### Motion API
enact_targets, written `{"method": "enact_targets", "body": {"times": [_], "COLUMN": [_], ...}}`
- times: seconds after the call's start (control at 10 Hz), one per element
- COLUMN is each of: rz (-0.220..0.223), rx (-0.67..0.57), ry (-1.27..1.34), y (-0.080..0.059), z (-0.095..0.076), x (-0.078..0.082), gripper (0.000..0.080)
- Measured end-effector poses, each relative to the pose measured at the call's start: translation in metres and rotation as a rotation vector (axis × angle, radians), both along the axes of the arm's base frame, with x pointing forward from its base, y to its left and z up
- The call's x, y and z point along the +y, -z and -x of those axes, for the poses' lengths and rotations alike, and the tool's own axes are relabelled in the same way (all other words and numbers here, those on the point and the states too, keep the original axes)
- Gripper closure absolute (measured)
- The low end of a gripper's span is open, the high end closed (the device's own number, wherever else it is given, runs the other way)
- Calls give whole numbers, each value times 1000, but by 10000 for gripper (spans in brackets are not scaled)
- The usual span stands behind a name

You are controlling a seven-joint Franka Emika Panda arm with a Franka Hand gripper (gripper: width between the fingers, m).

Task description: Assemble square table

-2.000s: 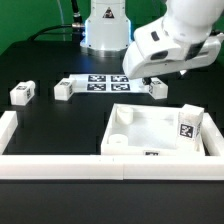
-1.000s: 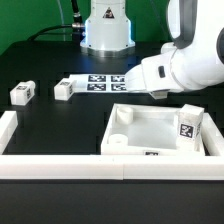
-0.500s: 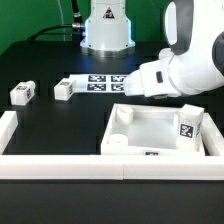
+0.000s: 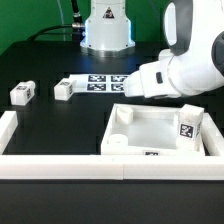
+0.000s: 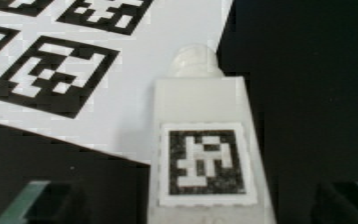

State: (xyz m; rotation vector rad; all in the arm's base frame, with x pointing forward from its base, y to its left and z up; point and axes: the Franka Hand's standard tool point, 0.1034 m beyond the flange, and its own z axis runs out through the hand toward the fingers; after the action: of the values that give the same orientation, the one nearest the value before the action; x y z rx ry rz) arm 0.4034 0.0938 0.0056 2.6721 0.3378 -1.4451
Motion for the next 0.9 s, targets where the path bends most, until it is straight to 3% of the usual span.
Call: {"method": "enact_targets", "body": {"times": [0.1,0.2,0.3,0.7,0.9], "rz": [0,0,0,-1,-19], "rx": [0,0,0,-4,8], "ry": [0,0,0,1,3], "y": [0,0,0,-2,-19], "z": [0,0,0,-2,-7], "x": [0,0,0,0,-5], "gripper": [411,411,512,511,511]}}
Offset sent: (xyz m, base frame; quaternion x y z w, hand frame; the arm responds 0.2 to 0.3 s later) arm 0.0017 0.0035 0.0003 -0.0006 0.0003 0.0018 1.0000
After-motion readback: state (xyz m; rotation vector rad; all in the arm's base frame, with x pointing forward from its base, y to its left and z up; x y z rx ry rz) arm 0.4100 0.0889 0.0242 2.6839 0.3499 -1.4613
